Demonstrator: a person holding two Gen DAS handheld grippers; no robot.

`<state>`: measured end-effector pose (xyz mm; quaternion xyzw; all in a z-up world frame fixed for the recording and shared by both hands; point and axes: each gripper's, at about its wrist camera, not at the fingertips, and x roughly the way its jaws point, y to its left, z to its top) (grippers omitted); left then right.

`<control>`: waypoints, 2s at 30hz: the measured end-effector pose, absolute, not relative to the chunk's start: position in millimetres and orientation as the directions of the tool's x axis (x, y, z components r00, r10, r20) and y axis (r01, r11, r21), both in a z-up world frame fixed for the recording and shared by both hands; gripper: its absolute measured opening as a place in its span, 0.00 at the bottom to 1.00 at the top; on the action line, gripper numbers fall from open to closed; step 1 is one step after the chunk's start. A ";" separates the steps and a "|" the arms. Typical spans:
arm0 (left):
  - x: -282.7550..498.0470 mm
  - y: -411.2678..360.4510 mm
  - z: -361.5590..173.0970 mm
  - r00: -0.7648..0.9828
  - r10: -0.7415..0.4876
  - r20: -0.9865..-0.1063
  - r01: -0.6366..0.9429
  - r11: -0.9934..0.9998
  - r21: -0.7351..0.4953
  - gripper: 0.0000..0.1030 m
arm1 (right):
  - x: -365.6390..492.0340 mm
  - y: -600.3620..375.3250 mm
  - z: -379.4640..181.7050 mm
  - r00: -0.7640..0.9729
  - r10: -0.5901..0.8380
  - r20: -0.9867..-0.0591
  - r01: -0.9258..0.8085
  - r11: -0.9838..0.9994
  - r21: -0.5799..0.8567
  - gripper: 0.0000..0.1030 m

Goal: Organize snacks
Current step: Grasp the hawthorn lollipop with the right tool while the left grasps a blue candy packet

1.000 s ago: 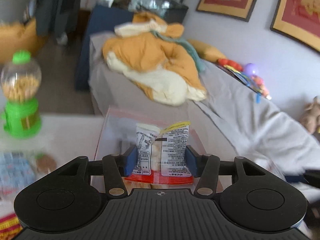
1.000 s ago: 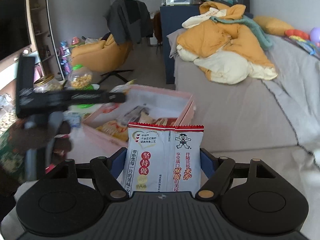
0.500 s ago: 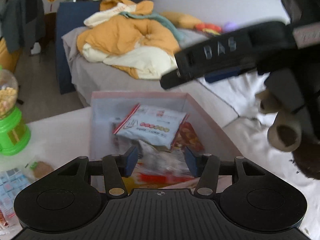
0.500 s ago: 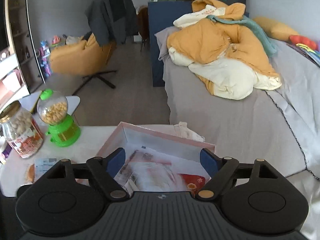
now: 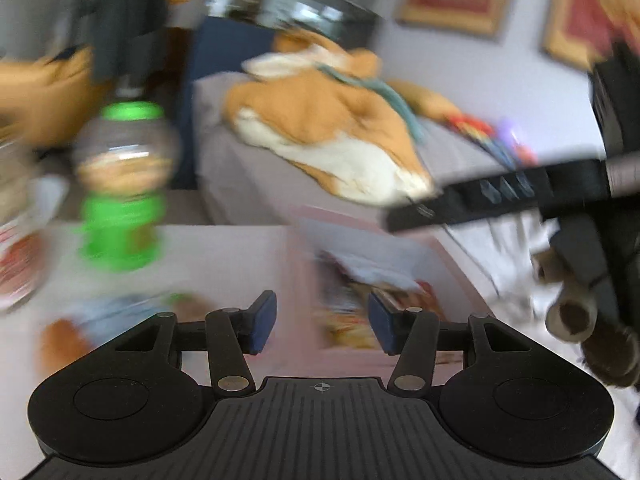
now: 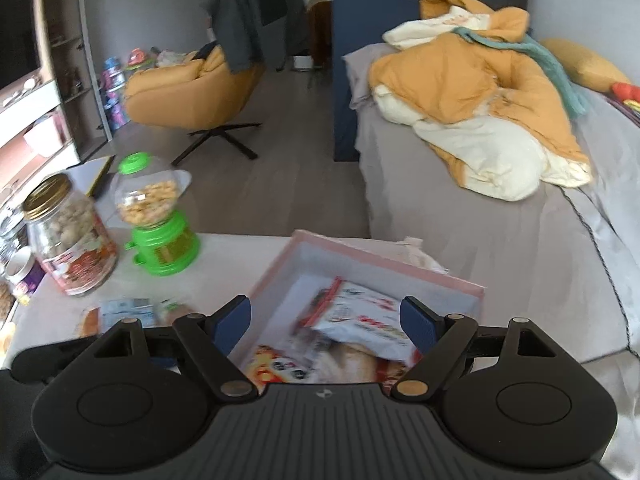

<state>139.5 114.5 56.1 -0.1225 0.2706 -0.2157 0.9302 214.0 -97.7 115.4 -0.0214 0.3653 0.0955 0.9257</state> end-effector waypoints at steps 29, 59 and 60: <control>30.6 183.7 23.7 0.686 -0.572 -0.450 0.387 0.810 -0.441 0.54 | 307.2 80.2 24.5 0.389 0.316 -0.865 -0.341 0.922 0.183 0.74; 83.9 217.5 76.0 0.840 -0.197 -0.506 0.100 0.972 -0.213 0.25 | 139.0 12.0 21.9 0.272 0.480 -0.834 -0.568 0.779 0.264 0.36; 100.1 214.9 75.4 0.840 -0.192 -0.507 0.104 0.975 -0.197 0.26 | 131.3 3.3 21.2 0.282 0.483 -0.829 -0.566 0.781 0.263 0.36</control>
